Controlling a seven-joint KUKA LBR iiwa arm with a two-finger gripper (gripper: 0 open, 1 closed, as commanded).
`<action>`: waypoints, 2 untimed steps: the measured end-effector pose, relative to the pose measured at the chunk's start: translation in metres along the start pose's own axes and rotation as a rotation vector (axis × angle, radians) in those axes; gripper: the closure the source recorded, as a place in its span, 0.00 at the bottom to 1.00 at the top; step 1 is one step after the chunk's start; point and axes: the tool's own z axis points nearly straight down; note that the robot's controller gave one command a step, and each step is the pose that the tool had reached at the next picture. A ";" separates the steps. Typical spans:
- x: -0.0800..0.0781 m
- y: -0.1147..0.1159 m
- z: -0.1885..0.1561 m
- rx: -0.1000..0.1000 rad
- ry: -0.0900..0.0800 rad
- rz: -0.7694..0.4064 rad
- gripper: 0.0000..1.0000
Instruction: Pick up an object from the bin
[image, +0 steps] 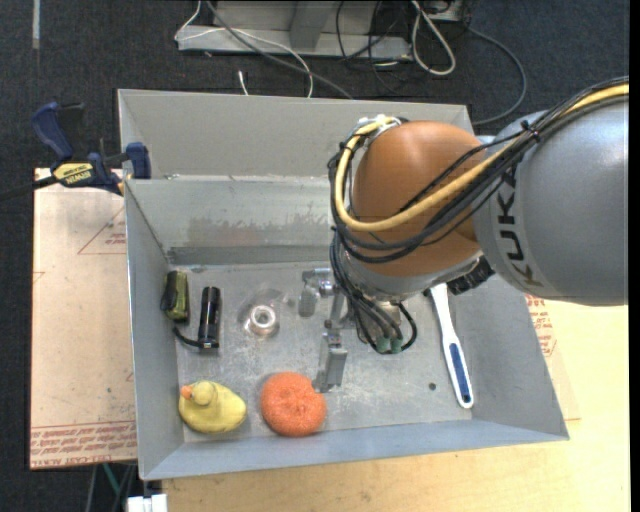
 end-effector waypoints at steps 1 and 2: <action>0.000 0.000 0.000 0.000 0.000 0.000 0.00; 0.018 -0.012 0.065 0.001 0.005 -0.056 0.00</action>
Offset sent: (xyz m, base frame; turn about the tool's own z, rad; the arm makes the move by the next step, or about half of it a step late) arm -0.0169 -0.0119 -0.0627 -0.0561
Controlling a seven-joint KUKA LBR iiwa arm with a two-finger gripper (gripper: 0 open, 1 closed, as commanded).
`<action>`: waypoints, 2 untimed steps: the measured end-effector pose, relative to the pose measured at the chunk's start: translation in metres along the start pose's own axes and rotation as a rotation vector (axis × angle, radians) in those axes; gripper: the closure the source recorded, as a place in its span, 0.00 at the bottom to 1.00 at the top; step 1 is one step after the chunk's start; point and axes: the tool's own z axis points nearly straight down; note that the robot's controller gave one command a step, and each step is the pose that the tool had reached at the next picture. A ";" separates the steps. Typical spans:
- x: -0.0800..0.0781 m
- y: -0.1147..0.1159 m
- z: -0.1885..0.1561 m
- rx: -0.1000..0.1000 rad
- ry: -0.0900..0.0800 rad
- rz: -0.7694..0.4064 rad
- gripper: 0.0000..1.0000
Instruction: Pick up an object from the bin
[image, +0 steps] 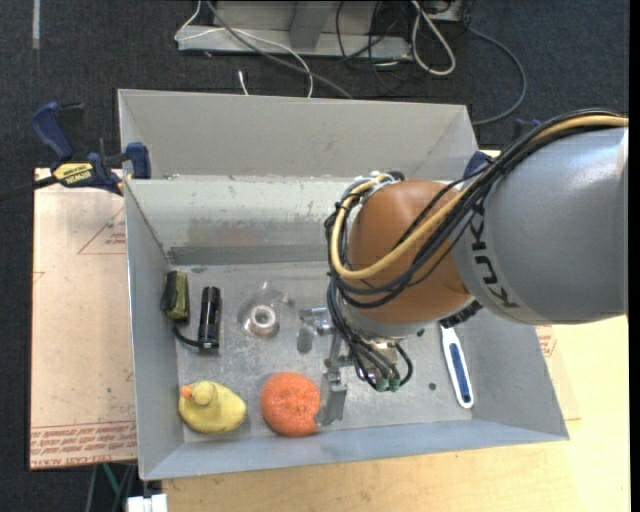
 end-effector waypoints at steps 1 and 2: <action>-0.001 -0.010 0.003 -0.003 -0.010 -0.033 0.00; -0.033 0.003 0.100 -0.003 -0.008 -0.099 0.00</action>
Offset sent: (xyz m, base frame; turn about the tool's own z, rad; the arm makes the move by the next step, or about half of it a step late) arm 0.0319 0.0043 -0.0971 -0.1012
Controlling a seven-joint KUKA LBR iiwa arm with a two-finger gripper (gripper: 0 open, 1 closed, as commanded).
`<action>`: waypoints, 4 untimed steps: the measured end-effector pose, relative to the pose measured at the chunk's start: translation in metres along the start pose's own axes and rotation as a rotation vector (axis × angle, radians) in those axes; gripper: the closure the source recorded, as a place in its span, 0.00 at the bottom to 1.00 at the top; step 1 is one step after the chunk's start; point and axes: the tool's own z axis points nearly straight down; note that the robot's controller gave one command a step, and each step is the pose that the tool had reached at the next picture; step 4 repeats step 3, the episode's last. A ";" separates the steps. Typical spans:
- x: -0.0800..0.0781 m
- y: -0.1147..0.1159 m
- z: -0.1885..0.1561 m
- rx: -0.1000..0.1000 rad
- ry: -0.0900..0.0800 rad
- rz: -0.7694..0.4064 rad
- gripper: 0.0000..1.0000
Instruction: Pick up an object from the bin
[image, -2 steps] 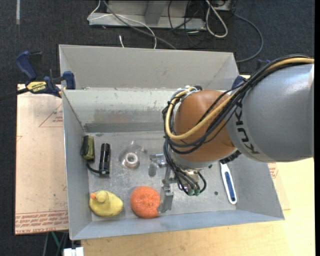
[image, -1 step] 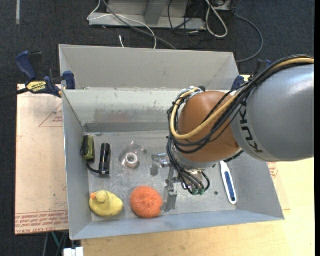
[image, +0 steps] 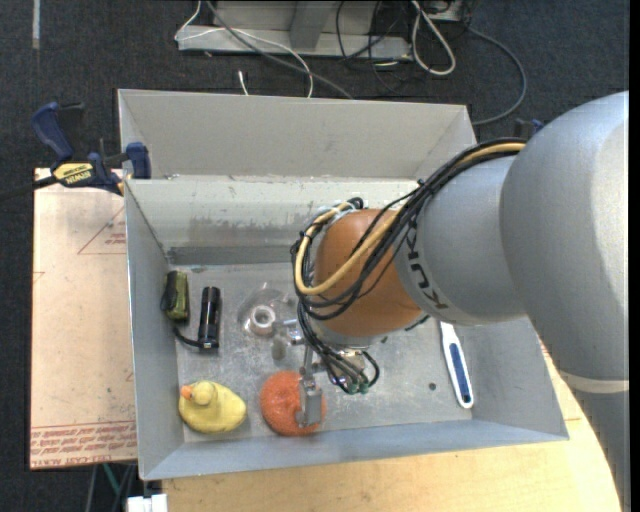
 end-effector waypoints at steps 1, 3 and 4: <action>0.039 -0.044 -0.020 0.002 -0.011 -0.157 1.00; 0.037 -0.051 -0.122 0.001 -0.008 -0.154 1.00; 0.037 -0.051 -0.122 0.001 -0.008 -0.154 1.00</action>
Offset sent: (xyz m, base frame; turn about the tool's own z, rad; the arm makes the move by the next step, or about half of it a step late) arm 0.0000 0.0000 0.0000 0.0000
